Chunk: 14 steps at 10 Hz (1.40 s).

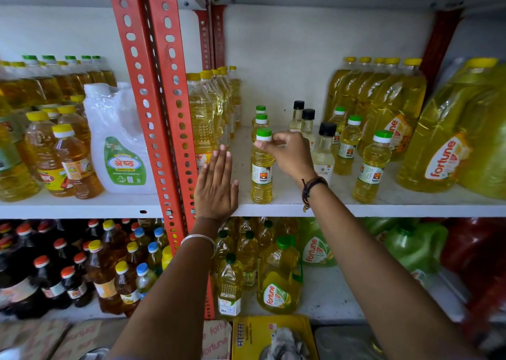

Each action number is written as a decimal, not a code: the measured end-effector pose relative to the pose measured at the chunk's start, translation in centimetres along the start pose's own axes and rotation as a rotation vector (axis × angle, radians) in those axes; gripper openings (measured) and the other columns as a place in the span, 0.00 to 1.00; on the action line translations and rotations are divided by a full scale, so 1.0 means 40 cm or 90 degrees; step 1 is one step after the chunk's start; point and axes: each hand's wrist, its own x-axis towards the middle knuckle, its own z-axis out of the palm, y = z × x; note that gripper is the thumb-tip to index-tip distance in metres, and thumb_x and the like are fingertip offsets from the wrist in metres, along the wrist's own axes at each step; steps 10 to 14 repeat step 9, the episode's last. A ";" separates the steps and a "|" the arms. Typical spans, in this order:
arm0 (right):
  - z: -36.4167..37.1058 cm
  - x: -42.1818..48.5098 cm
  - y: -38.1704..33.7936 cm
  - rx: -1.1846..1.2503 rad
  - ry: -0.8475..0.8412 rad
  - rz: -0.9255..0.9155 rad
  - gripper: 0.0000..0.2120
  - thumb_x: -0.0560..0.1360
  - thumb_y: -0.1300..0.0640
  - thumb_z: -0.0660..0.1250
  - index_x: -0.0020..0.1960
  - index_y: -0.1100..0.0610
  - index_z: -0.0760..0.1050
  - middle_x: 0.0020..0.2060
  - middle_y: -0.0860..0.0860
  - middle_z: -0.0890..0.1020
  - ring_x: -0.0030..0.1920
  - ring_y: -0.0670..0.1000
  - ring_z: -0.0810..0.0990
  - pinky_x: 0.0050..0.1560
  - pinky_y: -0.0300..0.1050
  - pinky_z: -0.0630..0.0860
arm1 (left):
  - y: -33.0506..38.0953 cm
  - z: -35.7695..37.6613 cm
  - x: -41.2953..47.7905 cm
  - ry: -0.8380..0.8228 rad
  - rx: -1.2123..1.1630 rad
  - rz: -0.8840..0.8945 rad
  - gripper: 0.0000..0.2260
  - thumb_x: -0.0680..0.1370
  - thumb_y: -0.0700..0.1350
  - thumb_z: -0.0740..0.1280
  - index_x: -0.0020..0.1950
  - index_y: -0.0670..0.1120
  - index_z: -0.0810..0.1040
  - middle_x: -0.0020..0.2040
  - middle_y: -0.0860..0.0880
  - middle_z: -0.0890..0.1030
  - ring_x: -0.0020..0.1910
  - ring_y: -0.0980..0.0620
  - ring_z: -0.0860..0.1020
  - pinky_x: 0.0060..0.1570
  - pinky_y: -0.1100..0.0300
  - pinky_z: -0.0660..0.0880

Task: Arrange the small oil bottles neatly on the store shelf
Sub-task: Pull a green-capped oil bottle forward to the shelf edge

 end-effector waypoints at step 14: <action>-0.160 -0.089 -0.039 -0.075 0.190 -0.249 0.14 0.75 0.51 0.67 0.56 0.58 0.76 0.53 0.55 0.81 0.49 0.46 0.79 0.45 0.40 0.80 | 0.112 -0.130 0.074 0.073 -0.156 0.043 0.26 0.83 0.53 0.44 0.78 0.43 0.53 0.79 0.50 0.50 0.78 0.49 0.50 0.74 0.47 0.40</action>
